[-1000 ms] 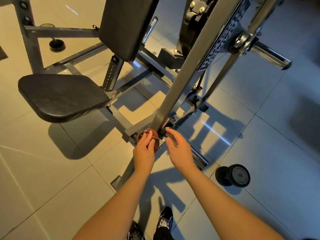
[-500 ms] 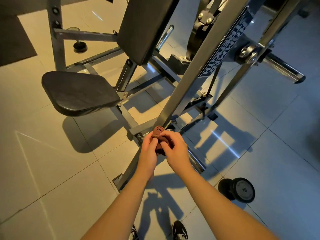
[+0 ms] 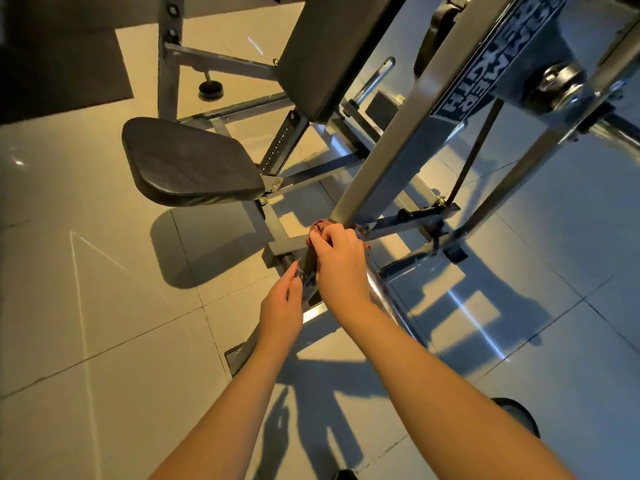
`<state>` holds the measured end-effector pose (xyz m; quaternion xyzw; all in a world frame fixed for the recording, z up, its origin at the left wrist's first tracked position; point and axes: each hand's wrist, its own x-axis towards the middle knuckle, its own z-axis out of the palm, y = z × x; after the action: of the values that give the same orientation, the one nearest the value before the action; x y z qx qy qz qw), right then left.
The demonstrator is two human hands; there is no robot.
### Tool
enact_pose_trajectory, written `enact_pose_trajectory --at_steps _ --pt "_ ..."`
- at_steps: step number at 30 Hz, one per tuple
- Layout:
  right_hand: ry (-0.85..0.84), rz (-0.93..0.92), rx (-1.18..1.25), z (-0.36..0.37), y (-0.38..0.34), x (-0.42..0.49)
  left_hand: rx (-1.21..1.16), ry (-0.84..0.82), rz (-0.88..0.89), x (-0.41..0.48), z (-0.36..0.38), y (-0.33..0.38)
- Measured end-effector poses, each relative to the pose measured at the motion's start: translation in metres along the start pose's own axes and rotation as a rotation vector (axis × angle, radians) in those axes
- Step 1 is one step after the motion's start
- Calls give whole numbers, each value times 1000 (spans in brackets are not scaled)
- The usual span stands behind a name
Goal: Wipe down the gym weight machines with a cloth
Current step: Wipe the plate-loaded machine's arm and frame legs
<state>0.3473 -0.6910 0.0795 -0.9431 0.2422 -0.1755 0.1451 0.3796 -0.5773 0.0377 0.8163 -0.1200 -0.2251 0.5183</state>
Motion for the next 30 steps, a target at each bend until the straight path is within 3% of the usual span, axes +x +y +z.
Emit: enact_pose_trajectory --at_steps 5,16,24,28,30 --pt "-1 -89 -194 16 -1 -6 -34 -2 26 7 7 -25" --pt "127 -147 -293 54 -10 -19 18 -53 180 22 12 -83" --pt "187 -200 -29 124 11 -58 -12 61 348 29 17 -100" --pt "202 -219 36 121 15 -53 -52 92 454 38 21 -111" --pt "303 -206 17 113 15 -48 -27 111 536 43 25 -109"
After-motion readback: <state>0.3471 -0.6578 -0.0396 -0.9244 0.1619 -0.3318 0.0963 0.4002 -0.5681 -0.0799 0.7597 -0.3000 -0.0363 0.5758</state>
